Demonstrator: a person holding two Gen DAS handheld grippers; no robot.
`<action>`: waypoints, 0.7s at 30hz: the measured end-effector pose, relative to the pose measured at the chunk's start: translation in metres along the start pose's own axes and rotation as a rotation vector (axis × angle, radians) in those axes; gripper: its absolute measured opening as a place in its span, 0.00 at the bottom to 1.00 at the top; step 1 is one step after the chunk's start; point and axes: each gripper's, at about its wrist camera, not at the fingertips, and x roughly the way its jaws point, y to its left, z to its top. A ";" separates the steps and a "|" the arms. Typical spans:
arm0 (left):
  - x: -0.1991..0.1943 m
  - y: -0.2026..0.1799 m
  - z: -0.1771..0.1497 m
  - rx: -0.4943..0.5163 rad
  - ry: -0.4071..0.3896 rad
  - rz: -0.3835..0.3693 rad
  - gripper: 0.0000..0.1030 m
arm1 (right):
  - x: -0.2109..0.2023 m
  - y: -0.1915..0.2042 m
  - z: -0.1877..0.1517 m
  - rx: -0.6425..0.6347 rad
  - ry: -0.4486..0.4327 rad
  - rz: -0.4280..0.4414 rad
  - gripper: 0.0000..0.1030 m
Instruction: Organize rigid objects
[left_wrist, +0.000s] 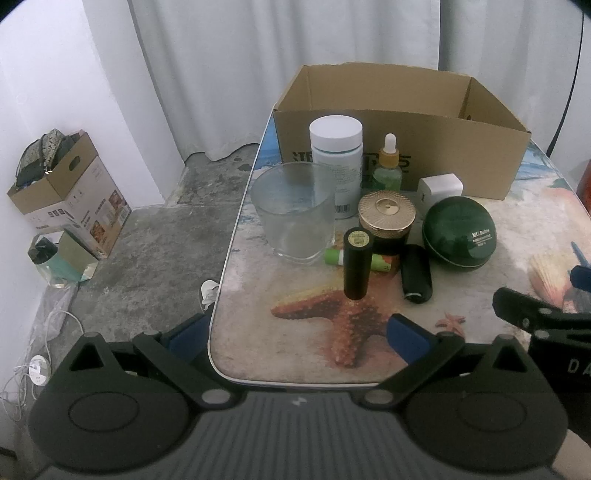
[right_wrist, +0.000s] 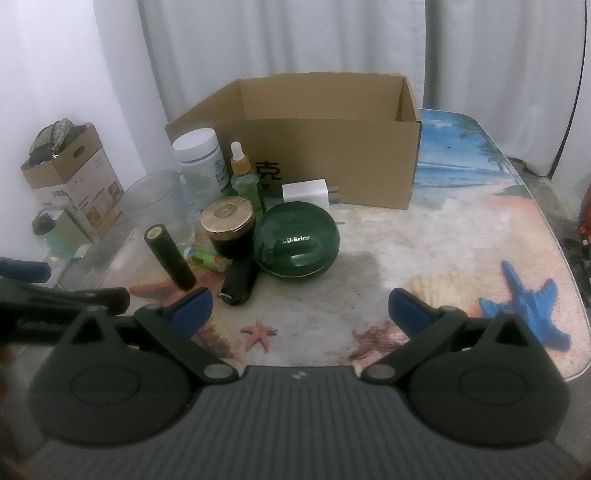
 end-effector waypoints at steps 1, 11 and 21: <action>0.000 0.000 0.000 0.001 0.000 0.000 1.00 | 0.000 0.001 0.000 -0.001 0.001 0.000 0.99; 0.001 0.001 -0.001 0.004 0.001 -0.004 1.00 | 0.000 0.003 -0.001 -0.003 0.003 0.000 0.99; 0.002 0.000 -0.001 0.011 0.001 -0.009 1.00 | 0.000 0.003 -0.001 -0.003 0.004 0.000 0.99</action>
